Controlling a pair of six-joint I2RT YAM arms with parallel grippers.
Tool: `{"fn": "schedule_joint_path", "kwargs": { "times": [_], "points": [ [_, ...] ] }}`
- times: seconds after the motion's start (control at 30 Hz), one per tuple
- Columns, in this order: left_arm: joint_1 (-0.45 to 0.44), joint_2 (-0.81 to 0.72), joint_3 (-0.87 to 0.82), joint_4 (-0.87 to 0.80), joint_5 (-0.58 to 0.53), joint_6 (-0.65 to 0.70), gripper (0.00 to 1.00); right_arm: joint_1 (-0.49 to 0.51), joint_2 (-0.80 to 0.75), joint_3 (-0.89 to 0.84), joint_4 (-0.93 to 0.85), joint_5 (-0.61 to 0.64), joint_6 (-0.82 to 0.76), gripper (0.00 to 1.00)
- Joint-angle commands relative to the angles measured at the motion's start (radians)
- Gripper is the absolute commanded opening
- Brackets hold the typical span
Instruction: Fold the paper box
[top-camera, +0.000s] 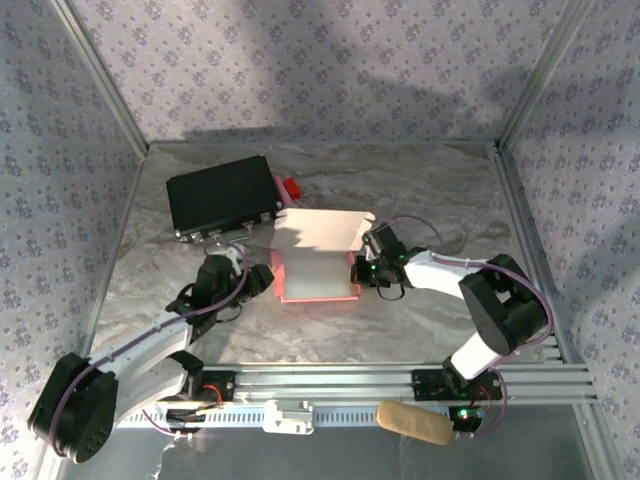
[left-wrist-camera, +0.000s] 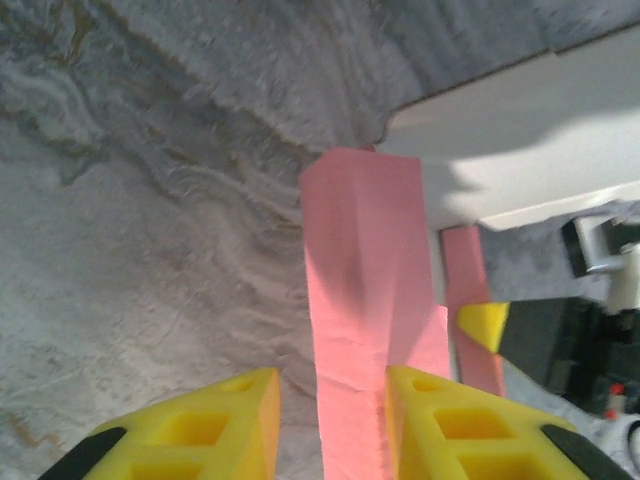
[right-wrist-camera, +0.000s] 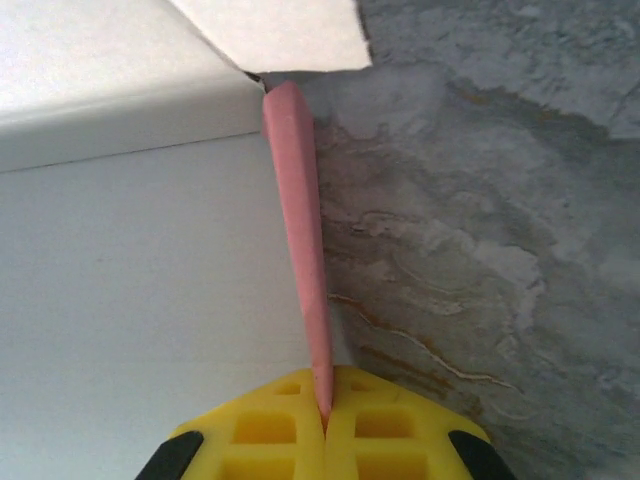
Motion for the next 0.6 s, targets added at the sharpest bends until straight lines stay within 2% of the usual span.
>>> {"fn": "schedule_joint_path", "kwargs": {
  "times": [0.0, 0.2, 0.43, 0.57],
  "points": [
    [0.016, -0.03, 0.055, -0.006, 0.055, -0.055, 0.35, -0.031, -0.034, -0.027, -0.005, -0.125, -0.01, 0.0],
    [0.028, -0.012, 0.07, 0.034, 0.096, -0.08, 0.37, -0.038, -0.056, -0.003, -0.055, -0.122, -0.024, 0.0],
    [0.027, 0.033, 0.044, 0.098, 0.105, -0.1, 0.2, -0.026, -0.053, -0.002, -0.055, -0.113, -0.016, 0.0],
    [0.024, 0.065, 0.045, 0.123, 0.117, -0.104, 0.15, -0.01, -0.041, 0.007, -0.057, -0.098, -0.014, 0.0]
  ]
}}
